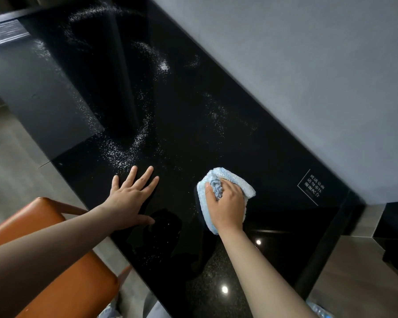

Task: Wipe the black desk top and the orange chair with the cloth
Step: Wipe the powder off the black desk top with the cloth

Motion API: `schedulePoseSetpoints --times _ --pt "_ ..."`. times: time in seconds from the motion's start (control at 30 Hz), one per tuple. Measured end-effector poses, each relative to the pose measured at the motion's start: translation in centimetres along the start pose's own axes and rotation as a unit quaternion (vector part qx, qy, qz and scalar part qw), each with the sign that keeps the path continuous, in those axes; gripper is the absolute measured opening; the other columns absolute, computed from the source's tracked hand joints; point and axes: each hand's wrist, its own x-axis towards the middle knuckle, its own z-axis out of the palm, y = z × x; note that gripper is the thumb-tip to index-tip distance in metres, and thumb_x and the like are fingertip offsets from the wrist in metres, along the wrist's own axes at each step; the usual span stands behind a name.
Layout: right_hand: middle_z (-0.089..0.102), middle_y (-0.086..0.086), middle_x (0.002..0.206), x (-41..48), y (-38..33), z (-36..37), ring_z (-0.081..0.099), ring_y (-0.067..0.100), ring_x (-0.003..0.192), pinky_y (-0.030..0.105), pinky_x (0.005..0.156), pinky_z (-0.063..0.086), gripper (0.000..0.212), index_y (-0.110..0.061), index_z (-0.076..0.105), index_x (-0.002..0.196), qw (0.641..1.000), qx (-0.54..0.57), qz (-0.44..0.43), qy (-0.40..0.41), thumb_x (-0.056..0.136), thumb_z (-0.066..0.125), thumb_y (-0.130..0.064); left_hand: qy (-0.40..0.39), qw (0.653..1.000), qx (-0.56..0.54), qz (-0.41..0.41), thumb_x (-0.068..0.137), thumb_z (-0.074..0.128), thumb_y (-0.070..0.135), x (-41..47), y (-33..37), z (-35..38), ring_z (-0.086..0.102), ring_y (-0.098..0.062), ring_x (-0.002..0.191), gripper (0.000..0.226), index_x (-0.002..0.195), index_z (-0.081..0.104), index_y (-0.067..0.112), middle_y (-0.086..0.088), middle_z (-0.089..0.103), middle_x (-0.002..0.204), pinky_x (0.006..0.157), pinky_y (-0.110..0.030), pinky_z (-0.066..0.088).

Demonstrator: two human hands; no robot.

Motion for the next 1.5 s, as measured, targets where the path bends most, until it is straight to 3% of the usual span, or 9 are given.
schedulePoseSetpoints --times 0.23,0.67,0.87,1.07,1.27,1.5 --pt "0.070 0.001 0.112 -2.9 -1.3 0.7 0.059 0.018 0.111 0.034 0.102 0.043 0.061 -0.010 0.069 0.112 1.000 0.004 0.001 -0.007 0.086 0.039 -0.056 0.005 1.000 -0.016 0.000 0.074 0.065 0.065 0.1 0.0 0.1 -0.028 -0.031 0.143 0.116 0.151 -0.015 0.031 0.008 -0.033 0.154 0.113 -0.064 -0.003" --pt "0.069 0.001 0.115 -7.0 -3.0 1.7 0.059 0.017 0.112 0.036 0.102 0.044 0.055 -0.011 0.068 0.114 1.000 0.002 0.009 -0.013 0.088 0.044 -0.052 0.011 1.000 -0.018 0.011 0.074 0.065 0.065 -0.1 -0.1 0.2 -0.027 -0.031 0.143 0.114 0.152 -0.012 0.030 0.006 -0.030 0.156 0.112 -0.065 -0.004" --pt "0.070 0.001 0.111 -9.2 -4.4 2.1 0.061 0.019 0.107 0.035 0.098 0.044 0.053 -0.009 0.070 0.109 1.000 0.009 0.001 -0.002 0.086 0.045 -0.050 0.050 0.997 0.024 0.051 0.081 0.058 0.064 -2.0 -2.3 0.8 -0.020 -0.027 0.146 0.104 0.153 -0.007 0.027 0.002 -0.022 0.159 0.117 -0.059 0.000" --pt "0.070 0.000 0.112 -11.6 -5.7 2.7 0.061 0.019 0.107 0.036 0.098 0.044 0.054 -0.010 0.070 0.110 1.000 0.006 -0.002 -0.013 0.086 0.044 -0.052 0.039 0.999 0.020 0.028 0.085 0.052 0.064 -5.3 -4.4 2.3 -0.023 -0.029 0.145 0.097 0.153 -0.007 0.028 0.003 -0.023 0.159 0.117 -0.057 -0.004" --pt "0.070 -0.001 0.113 -13.7 -6.8 3.0 0.060 0.017 0.107 0.037 0.097 0.046 0.054 -0.012 0.070 0.112 1.000 0.005 -0.007 -0.023 0.087 0.043 -0.052 0.033 0.999 0.016 0.011 0.082 0.054 0.066 -6.2 -5.2 3.4 -0.020 -0.033 0.145 0.105 0.152 -0.014 0.027 -0.002 -0.026 0.158 0.119 -0.053 0.003" --pt "0.067 -0.006 0.117 -15.5 -7.8 3.5 0.058 0.015 0.108 0.036 0.097 0.047 0.051 -0.018 0.067 0.115 0.999 -0.009 -0.009 -0.034 0.084 0.047 -0.054 0.036 0.999 0.021 0.002 0.080 0.058 0.066 -5.9 -5.2 3.5 -0.018 -0.033 0.146 0.107 0.153 -0.009 0.027 -0.002 -0.024 0.158 0.118 -0.053 0.004"
